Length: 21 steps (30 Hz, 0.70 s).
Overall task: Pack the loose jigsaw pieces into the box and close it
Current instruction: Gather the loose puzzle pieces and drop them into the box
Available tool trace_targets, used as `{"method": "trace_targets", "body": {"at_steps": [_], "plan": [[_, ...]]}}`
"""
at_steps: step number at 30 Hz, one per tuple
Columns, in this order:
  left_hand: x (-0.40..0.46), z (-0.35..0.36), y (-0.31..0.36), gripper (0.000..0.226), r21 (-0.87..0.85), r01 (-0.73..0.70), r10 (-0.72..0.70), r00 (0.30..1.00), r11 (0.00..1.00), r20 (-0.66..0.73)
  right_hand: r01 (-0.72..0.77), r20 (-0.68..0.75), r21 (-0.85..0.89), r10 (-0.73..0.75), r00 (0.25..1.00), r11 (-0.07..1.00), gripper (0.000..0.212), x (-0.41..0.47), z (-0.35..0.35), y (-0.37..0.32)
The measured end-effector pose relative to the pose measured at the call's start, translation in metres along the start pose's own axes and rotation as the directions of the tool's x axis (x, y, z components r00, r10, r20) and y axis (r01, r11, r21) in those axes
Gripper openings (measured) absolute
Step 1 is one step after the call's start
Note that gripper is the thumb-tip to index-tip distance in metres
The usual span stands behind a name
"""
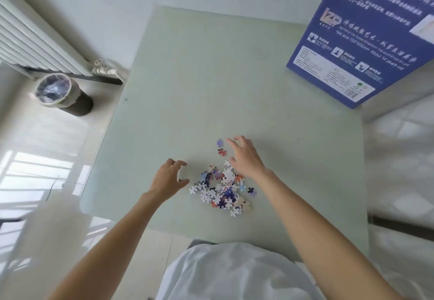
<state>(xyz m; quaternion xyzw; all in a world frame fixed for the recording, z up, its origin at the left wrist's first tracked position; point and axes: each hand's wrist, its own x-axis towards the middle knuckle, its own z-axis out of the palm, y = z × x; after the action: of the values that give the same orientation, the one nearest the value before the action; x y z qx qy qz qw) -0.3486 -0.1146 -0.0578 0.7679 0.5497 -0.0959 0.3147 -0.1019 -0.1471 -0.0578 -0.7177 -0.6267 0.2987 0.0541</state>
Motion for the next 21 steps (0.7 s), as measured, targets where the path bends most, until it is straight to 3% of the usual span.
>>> {"method": "trace_targets", "body": {"at_steps": [5,13,17,19,21], "plan": [[-0.018,0.009,-0.017,0.039,-0.042,-0.017,0.015,0.999,0.999,-0.043,0.151,0.135,-0.196,-0.126,0.983,0.969,0.061,0.014,0.031,-0.014],[-0.01,0.03,0.024,0.021,-0.146,-0.039,0.028,0.997,0.989,-0.072,0.268,0.122,0.072,-0.275,0.954,0.961,0.049,-0.067,0.042,-0.012],[-0.014,0.041,0.048,0.028,-0.215,-0.092,0.09,0.996,0.972,-0.017,0.202,0.049,0.007,-0.202,0.978,0.979,0.068,-0.088,0.023,0.008],[-0.021,0.041,0.053,0.041,-0.172,-0.133,0.139,0.99,0.976,0.023,0.057,0.092,-0.129,-0.045,0.995,0.99,0.095,-0.1,0.018,0.02],[-0.028,0.043,0.05,0.064,-0.048,-0.145,0.145,0.989,0.988,0.005,-0.085,0.133,-0.145,0.104,0.986,0.986,0.109,-0.115,0.022,0.027]]}}
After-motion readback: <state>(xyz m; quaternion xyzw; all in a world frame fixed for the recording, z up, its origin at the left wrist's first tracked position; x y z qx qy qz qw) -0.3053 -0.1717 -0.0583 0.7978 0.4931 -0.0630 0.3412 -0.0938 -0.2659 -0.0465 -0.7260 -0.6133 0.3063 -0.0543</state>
